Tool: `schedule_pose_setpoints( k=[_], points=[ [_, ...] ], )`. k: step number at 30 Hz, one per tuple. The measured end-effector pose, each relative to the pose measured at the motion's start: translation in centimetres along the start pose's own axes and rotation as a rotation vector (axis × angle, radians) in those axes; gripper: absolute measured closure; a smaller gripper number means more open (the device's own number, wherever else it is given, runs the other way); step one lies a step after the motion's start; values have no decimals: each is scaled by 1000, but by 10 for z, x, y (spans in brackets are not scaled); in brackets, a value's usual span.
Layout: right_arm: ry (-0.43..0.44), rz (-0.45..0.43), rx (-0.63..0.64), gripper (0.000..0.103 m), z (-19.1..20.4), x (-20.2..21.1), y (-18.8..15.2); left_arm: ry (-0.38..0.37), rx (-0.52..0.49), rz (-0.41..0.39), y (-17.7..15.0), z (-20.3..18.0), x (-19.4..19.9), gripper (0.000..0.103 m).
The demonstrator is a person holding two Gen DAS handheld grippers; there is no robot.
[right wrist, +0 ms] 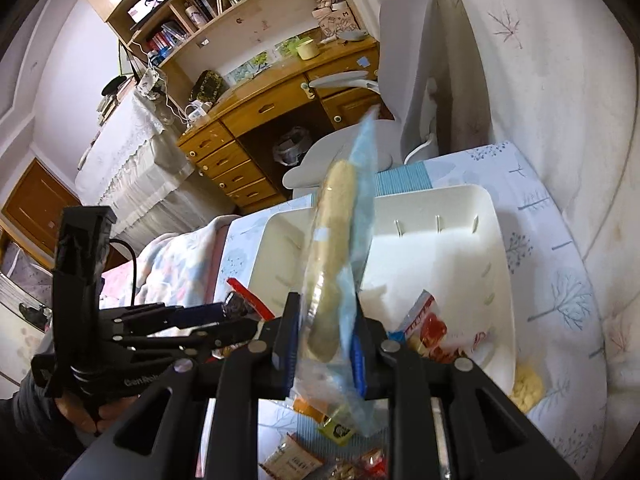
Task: Organize snacks
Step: 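Carry both packets into the white tray and open both tools, then withdraw both tools from the tray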
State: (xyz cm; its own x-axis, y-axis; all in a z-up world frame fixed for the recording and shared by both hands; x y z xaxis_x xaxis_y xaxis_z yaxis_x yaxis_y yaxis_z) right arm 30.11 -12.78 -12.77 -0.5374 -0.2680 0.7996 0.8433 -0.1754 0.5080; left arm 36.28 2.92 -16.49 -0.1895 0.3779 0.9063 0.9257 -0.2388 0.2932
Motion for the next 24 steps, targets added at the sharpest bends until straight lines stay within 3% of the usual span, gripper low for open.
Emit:
schedule_pose_setpoints(
  k=[2, 4, 5, 14, 24],
  points=[
    [6, 1, -8, 76, -6, -2, 1, 12, 22, 12, 0, 0, -2, 39],
    [18, -1, -22, 62, -10, -2, 3, 5, 37, 2, -1, 1, 2, 25],
    [20, -3, -26, 59, -12, -1, 3, 6, 42, -4, -2, 0, 4, 23],
    [62, 23, -3, 49, -18, 12, -8, 63, 132, -24, -17, 2, 23, 23],
    [155, 91, 29, 45, -23, 37, -59, 153, 247, -72, -67, -14, 44, 23]
  ],
)
Point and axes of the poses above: each gripper's, at about its wrist camera, not at the fingertips, and x roughly against the way its jaws point, z to its left, y to its top, the point moved 5 cm from there along -x, roughly the way its jaws point, and after that the axes turned 5 degrees about -y, right-handed, at the moved point
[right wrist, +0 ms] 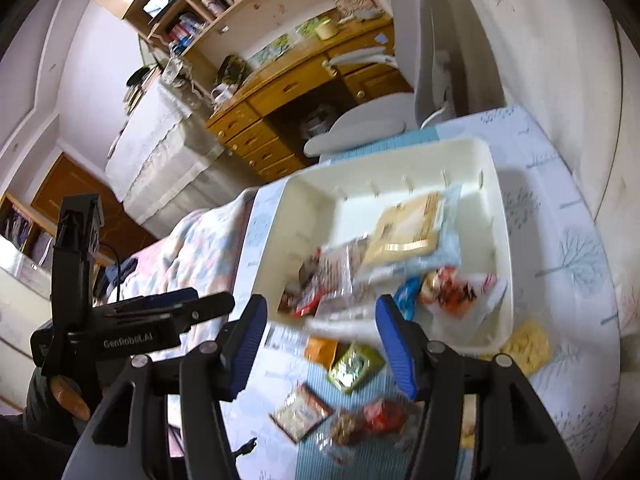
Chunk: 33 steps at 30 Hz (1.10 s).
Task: Organize snacks
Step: 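Withdraw both tools from the tray, then grasp the white red-topped snack bag with left tool while right grasps clear nut bag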
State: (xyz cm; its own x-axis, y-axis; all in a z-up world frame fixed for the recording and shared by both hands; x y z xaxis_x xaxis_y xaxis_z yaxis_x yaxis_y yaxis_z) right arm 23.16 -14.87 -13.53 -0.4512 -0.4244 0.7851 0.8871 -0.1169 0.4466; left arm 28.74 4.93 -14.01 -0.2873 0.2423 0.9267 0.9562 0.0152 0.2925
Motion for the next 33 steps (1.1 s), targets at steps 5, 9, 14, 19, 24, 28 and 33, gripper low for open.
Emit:
schedule_pose_setpoints(
  k=[5, 9, 14, 19, 24, 28, 33],
  points=[
    [33, 38, 50, 43, 4, 11, -25, 30, 62, -17, -38, -4, 11, 23],
    [44, 65, 101, 42, 10, 19, -43, 60, 90, -37, -66, -7, 21, 23],
    [33, 81, 151, 42, 12, 25, -63, 72, 122, -67, -99, -5, 30, 23],
    [20, 75, 210, 43, 15, 26, -79, 91, 138, -57, -124, 3, 30, 23],
    [-16, 81, 270, 42, 19, 21, -100, 87, 135, -25, -143, 11, 23, 23],
    [-29, 97, 310, 42, 22, 11, -117, 81, 109, 12, -151, 19, 11, 23],
    [-55, 111, 320, 42, 23, -4, -131, 58, 70, 74, -156, 32, -9, 23]
  ],
)
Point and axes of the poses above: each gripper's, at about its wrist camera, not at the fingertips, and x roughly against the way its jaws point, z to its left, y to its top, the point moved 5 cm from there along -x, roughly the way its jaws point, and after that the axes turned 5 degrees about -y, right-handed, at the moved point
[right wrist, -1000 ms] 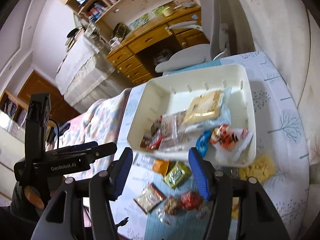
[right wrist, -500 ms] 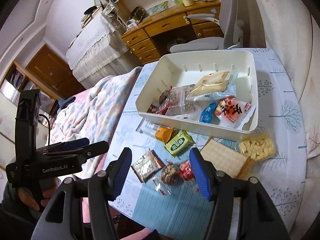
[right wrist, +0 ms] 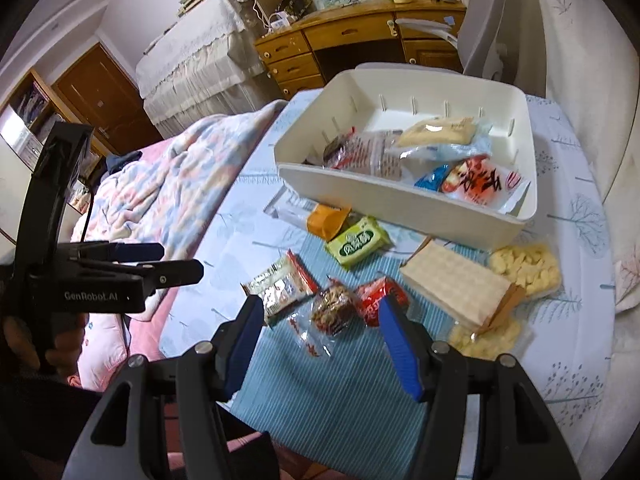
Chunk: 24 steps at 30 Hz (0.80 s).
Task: Organize snacks
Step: 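Grasp the white red-topped snack bag with left tool while right grasps clear nut bag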
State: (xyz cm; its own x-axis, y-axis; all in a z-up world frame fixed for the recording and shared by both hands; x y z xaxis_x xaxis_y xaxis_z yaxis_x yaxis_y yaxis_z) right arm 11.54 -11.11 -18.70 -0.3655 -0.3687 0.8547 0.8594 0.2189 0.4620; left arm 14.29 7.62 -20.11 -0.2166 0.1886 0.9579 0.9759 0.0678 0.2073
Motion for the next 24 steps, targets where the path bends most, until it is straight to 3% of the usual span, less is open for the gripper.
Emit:
schedule_pose_setpoints(
  k=[5, 13, 24],
  points=[
    [-8, 30, 5, 42, 12, -17, -9, -1, -76, 60, 4, 8, -22, 23],
    [-22, 136, -108, 42, 20, -51, -14, -18, -247, 143, 10, 11, -60, 23],
    [-34, 262, -420, 43, 2, -94, -26, -62, -398, 237, 15, 6, -108, 23]
  ],
)
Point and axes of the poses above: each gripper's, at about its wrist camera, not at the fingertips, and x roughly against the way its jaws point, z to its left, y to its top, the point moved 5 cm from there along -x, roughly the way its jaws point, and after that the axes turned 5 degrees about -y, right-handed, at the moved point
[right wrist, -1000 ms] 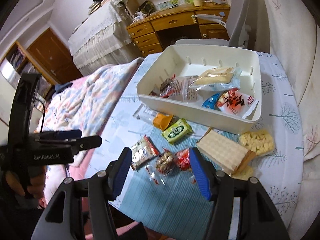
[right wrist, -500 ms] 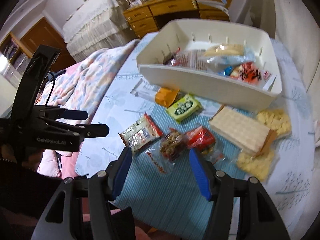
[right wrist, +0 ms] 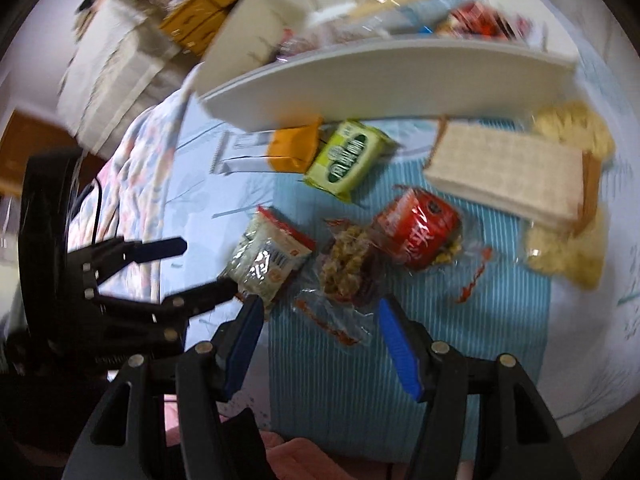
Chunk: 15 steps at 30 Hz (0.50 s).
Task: Organize snacks
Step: 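Grasp the white red-topped snack bag with left tool while right grasps clear nut bag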
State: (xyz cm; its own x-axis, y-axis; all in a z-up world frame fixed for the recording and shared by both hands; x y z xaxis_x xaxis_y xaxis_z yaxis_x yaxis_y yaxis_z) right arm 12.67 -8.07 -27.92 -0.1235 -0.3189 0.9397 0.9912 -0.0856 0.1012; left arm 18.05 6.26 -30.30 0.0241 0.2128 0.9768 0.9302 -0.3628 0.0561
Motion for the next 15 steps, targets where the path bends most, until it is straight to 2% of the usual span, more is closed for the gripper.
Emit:
schedule_pose_setpoints(
  k=[7, 15],
  points=[
    [30, 50, -203, 43, -13, -15, 6, -13, -15, 47, 3, -3, -22, 23],
    [3, 102, -255, 43, -7, -30, 17, -11, -26, 77, -2, -10, -43, 23]
  ],
)
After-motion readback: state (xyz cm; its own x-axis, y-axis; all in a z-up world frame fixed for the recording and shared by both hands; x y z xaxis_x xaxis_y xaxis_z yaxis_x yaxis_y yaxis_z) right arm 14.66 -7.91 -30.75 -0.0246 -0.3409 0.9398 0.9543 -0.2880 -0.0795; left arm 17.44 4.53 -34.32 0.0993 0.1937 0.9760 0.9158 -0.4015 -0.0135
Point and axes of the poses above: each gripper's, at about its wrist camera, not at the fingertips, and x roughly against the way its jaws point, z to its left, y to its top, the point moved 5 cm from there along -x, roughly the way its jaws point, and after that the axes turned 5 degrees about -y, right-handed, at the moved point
